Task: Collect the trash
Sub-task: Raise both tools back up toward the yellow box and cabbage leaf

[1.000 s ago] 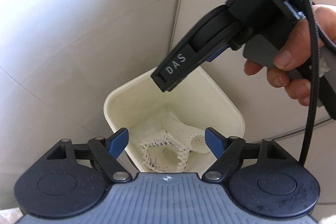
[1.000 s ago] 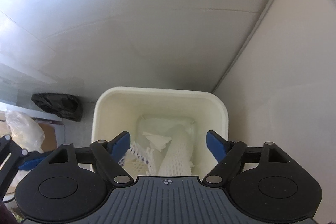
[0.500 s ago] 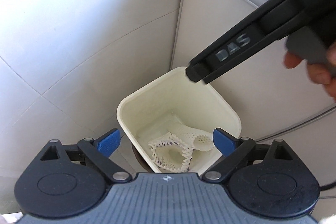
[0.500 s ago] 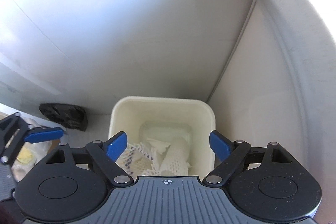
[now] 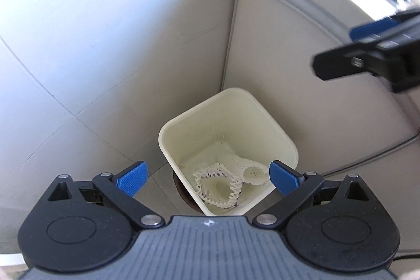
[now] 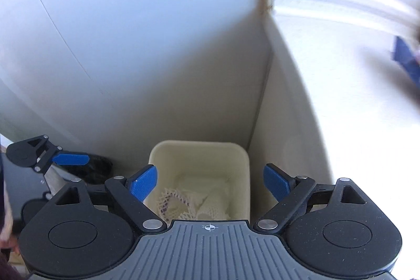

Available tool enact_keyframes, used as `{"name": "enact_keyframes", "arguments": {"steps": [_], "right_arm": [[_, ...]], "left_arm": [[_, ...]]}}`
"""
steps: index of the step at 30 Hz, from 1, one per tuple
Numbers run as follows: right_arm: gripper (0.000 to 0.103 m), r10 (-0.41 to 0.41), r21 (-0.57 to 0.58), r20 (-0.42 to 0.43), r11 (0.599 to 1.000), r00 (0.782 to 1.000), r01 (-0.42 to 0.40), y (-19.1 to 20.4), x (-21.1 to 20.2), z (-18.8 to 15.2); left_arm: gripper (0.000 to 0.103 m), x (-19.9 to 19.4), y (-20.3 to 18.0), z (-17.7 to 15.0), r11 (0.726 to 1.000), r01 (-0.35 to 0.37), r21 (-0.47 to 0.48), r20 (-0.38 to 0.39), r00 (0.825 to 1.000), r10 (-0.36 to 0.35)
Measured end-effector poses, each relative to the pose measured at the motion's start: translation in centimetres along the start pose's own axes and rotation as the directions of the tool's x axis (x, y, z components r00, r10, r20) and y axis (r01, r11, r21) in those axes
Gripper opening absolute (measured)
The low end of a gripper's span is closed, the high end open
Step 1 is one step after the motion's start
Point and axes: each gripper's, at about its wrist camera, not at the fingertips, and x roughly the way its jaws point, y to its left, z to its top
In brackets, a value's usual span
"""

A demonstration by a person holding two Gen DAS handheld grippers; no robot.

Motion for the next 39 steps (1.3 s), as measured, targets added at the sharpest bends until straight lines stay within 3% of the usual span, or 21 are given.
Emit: {"name": "enact_keyframes", "arguments": {"steps": [8, 16, 21, 31, 39], "right_arm": [[0.093, -0.020, 0.101, 0.141, 0.995, 0.990, 0.005, -3.0, -6.0, -1.9], [0.098, -0.129, 0.206, 0.271, 0.976, 0.954, 0.074, -7.8, -10.7, -3.6], [0.098, -0.205, 0.234, 0.290, 0.962, 0.935, 0.138, -10.9, -12.2, -4.7], [0.099, -0.295, 0.338, 0.296, 0.922, 0.908, 0.189, -17.0, -13.2, -6.3], [0.099, -0.323, 0.361, 0.289, 0.909, 0.901, 0.209, -21.1, -12.0, -6.2]], "left_arm": [[0.100, -2.3, -0.9, 1.4, 0.999, -0.010, -0.040, 0.061, 0.998, 0.012], [0.102, -5.4, -1.9, 4.4, 0.998, 0.017, -0.064, 0.151, 0.989, -0.007], [0.102, -6.4, -3.3, 6.9, 0.998, 0.041, -0.047, 0.189, 0.982, -0.031], [0.102, -6.1, -8.4, 12.3, 0.994, 0.105, 0.012, 0.255, 0.961, -0.104], [0.102, -6.0, -13.2, 16.8, 0.983, 0.172, 0.064, 0.300, 0.936, -0.183]]}}
